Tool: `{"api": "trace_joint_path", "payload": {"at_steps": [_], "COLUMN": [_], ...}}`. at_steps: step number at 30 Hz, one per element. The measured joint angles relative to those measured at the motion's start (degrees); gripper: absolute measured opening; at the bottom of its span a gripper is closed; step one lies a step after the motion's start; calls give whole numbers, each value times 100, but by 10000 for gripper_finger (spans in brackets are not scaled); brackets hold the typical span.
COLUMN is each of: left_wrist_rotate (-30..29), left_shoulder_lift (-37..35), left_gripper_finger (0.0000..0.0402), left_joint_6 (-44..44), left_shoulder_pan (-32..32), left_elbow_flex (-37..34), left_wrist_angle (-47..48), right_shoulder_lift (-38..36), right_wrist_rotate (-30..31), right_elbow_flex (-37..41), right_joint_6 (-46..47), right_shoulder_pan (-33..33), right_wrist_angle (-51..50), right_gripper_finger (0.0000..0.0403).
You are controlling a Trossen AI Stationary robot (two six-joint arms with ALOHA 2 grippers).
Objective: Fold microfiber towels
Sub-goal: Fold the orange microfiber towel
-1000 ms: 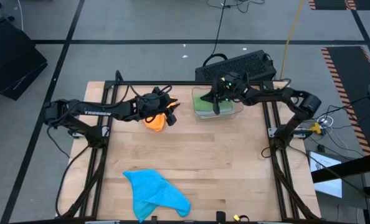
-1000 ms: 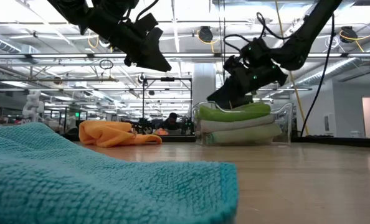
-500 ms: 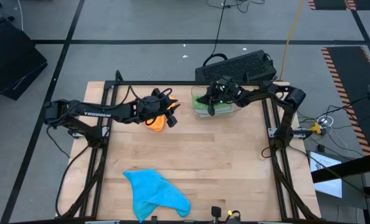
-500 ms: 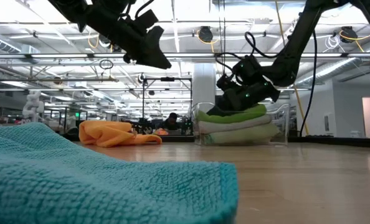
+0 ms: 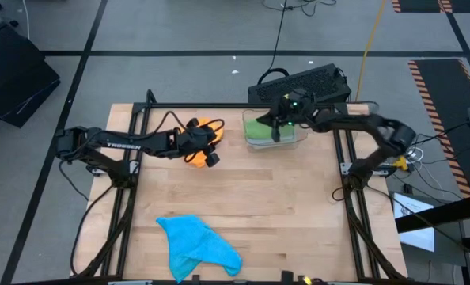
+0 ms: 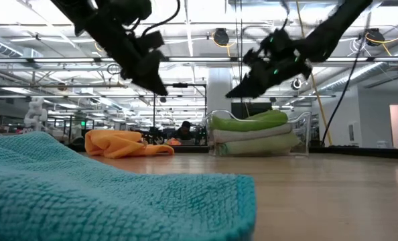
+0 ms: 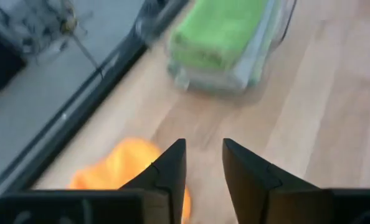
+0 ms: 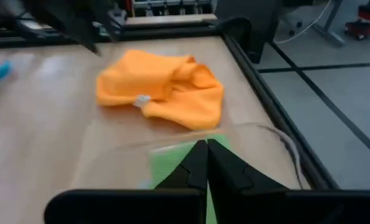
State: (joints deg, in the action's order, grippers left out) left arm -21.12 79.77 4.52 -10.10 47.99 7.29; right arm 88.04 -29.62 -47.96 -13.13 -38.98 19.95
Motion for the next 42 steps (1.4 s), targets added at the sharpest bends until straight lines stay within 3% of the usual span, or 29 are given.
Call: {"api": "trace_joint_path", "payload": {"at_steps": [5, 9, 13, 17, 21, 27, 28, 37, 42], "left_wrist_rotate": [118, 19, -262, -186, -85, 209, 206, 284, -182], "left_shoulder_lift": [7, 7, 9, 8, 26, 30, 29, 28, 28], "left_gripper_finger": [163, 227, 268, 275, 231, 38, 20, 7, 12], "left_joint_6": [707, 1207, 1411, 1551, 1892, 1879, 1847, 1700, 1364], "left_shoulder_pan": [-92, -14, 188, 308, 316, 564, 638, 2086, 3000], "left_elbow_flex": [-453, -779, -980, -1330, -1728, -2105, -2100, -1262, -906], "left_wrist_angle": [177, 264, 398, 275, 149, -371, -514, -801, -1342], "right_shoulder_lift": [-1390, -2289, -2826, -3031, -2989, -2798, -2741, -1877, -1118], "right_wrist_rotate": [76, 824, 1446, 1990, 2547, 3512, 3661, 4892, 4932], "right_elbow_flex": [-3, -2, 231, 585, 853, 1141, 1188, 1427, 1427], "right_joint_6": [-222, -257, -84, 268, 615, 1326, 1456, 2091, 2084], "right_shoulder_pan": [267, 861, 1648, 2374, 3011, 3942, 4091, 5206, 5513], "right_wrist_angle": [-1655, -2712, -3009, -2972, -2804, -2147, -1942, -742, 163], "right_gripper_finger": [0, 0, 0, 0, 0, 0, 0, 0, 14]}}
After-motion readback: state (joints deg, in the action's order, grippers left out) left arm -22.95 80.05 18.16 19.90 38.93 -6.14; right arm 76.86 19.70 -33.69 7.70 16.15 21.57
